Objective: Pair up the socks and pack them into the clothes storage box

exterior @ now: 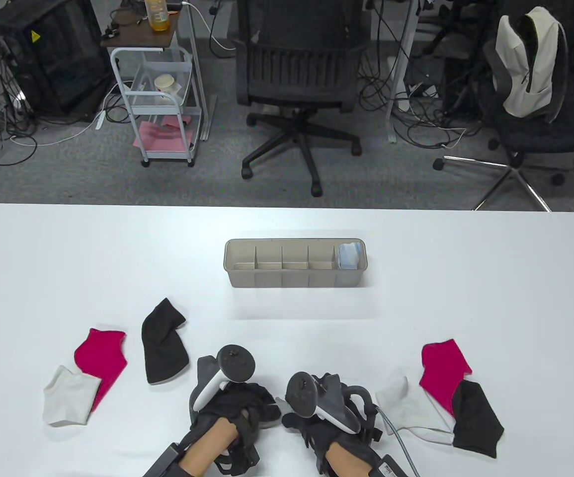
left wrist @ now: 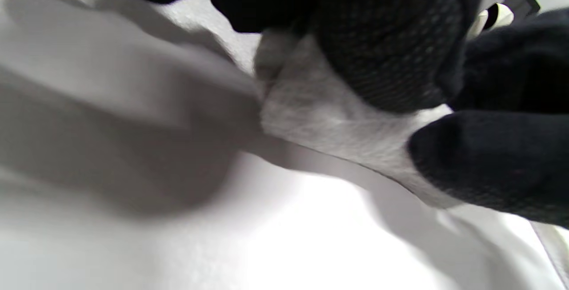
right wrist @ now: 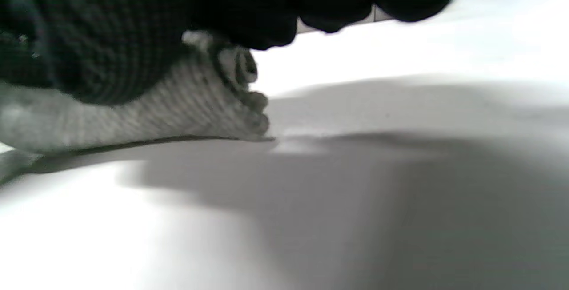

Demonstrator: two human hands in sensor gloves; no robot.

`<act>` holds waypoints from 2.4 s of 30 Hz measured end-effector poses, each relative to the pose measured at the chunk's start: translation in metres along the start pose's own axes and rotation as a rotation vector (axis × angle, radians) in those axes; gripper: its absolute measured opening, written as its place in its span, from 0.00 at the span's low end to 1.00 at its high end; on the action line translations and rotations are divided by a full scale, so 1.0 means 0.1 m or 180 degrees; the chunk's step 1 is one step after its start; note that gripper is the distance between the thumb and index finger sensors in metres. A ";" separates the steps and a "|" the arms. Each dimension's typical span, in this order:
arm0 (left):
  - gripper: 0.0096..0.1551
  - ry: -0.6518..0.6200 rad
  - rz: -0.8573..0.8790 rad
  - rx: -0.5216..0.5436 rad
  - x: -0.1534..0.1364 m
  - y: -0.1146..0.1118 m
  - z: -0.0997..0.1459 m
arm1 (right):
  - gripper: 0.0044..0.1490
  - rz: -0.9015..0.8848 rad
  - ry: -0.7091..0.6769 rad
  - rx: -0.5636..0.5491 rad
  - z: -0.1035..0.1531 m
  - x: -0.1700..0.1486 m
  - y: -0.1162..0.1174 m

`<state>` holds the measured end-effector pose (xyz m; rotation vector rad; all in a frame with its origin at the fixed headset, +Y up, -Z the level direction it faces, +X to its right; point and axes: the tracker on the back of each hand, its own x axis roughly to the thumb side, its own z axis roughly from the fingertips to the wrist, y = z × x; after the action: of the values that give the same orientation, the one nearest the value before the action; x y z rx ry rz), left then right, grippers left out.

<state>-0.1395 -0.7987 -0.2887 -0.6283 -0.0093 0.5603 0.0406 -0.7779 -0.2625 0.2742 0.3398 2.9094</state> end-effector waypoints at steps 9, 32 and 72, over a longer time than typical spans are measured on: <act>0.22 -0.0470 -0.0913 0.1082 0.36 -0.03 0.22 | 0.29 -0.0496 0.0331 0.0233 -0.13 -0.16 0.05; 0.33 -0.0551 -0.0675 0.0281 0.23 -0.03 0.04 | 0.28 -0.0529 0.0218 -0.0074 -0.06 -0.14 0.01; 0.39 -0.1034 -0.0757 0.0545 0.31 0.01 0.18 | 0.37 -0.2524 -0.0170 0.0639 -0.12 -0.53 0.02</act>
<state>-0.1164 -0.7720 -0.2795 -0.3579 -0.3344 0.4218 0.0885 -0.7936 -0.2824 0.1866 0.5761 2.0893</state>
